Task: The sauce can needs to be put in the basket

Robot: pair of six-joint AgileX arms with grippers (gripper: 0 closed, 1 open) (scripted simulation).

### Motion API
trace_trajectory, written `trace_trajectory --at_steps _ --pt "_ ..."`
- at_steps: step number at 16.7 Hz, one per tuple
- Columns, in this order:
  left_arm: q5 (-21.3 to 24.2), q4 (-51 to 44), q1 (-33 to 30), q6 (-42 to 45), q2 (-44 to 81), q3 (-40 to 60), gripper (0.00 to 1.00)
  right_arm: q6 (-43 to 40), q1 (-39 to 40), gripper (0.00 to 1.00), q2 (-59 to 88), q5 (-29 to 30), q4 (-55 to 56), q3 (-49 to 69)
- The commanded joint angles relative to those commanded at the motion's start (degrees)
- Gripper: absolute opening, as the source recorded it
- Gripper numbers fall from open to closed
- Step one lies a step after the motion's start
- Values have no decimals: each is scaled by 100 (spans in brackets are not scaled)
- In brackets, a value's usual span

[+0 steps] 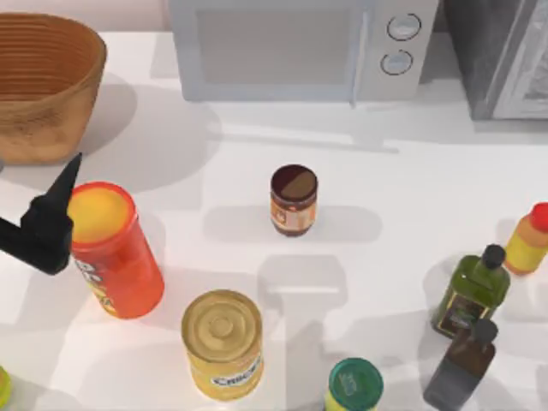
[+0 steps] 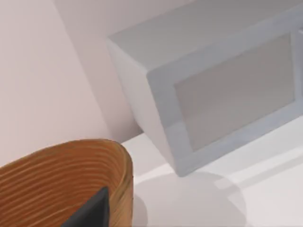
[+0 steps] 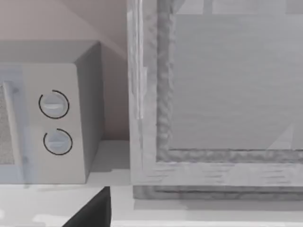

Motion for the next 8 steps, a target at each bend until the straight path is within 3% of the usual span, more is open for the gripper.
trace_trajectory --at_steps 8 --pt "1853 -441 -767 2219 5188 2828 100 0 0 100 0 0 0 0"
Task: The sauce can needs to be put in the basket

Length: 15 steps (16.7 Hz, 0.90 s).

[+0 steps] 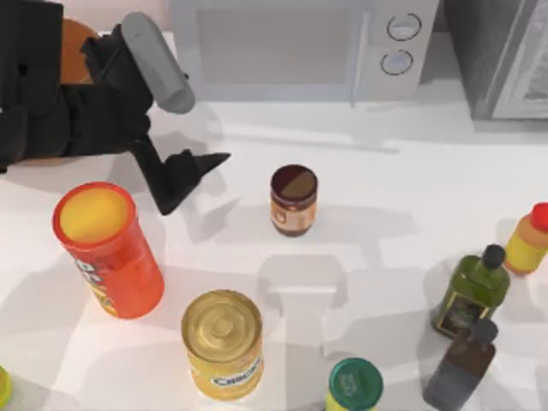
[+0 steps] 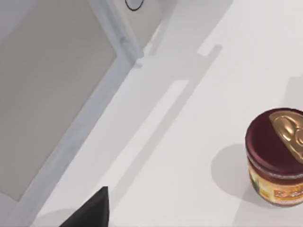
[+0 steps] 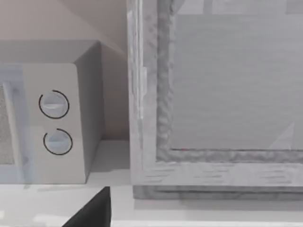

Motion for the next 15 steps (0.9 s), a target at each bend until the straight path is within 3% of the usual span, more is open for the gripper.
trace_trajectory --at_steps 5,9,15 --pt "1039 -283 -109 833 2152 1071 100 0 0 100 0 0 0 0" --pt "1698 -465 -89 1122 3164 1480 100 0 0 100 0 0 0 0" --pt "1802 -497 -78 1155 3297 1508 100 0 0 100 0 0 0 0"
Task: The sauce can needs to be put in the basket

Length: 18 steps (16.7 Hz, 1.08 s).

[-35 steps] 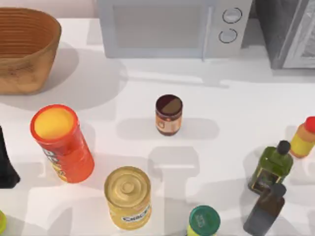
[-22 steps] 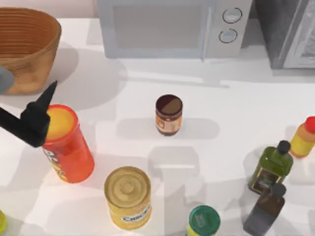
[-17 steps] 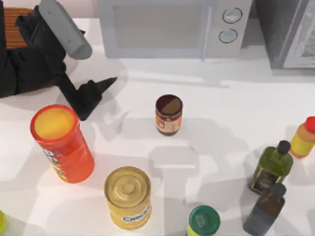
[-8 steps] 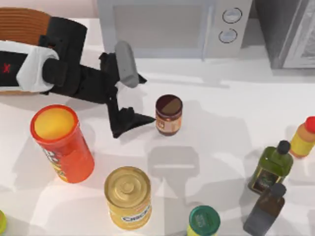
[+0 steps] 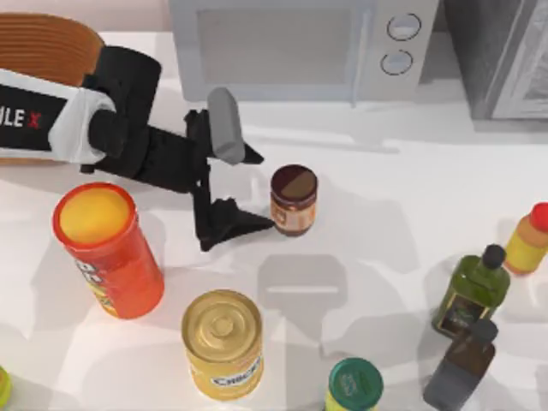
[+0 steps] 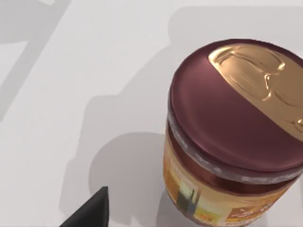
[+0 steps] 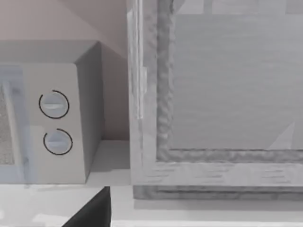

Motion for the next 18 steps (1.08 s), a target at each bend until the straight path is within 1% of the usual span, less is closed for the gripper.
trace_trajectory --at_steps 4,10,12,16,18 --pt "-80 128 -184 -242 174 260 100 0 0 100 0 0 0 0" --pt "-351 986 -704 -811 816 440 100 0 0 100 0 0 0 0" --pt "-378 1196 -742 -863 941 388 100 0 0 100 0 0 0 0" --pt "-380 1225 -743 -867 957 377 100 0 0 100 0 0 0 0" --pt "-380 1225 -743 -867 957 377 85 0 0 100 0 0 0 0"
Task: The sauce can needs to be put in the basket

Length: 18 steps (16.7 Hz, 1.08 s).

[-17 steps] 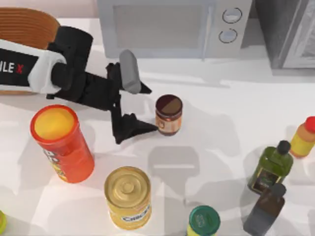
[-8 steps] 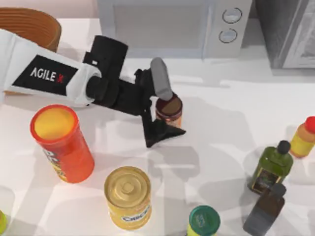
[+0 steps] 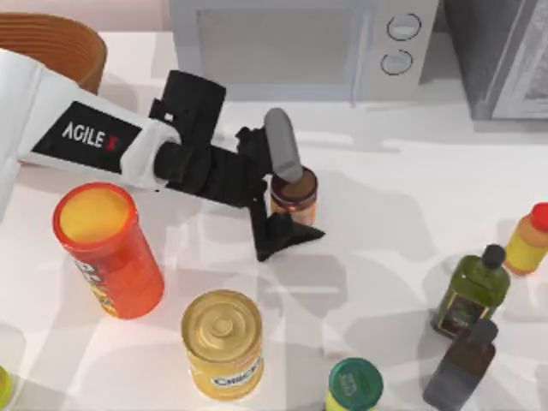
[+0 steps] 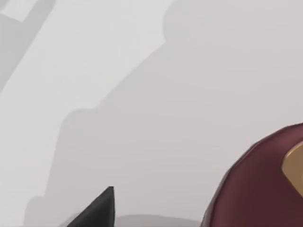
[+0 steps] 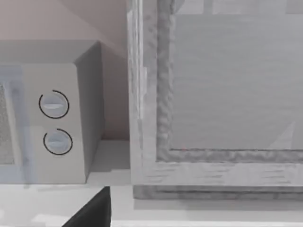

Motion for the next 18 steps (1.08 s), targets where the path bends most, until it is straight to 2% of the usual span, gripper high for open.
trace_trajectory --at_steps 11,18 --pt "0 0 0 0 0 0 2 0 0 100 0 0 0 0" --pt "0 0 0 0 0 0 0 0 0 100 0 0 0 0"
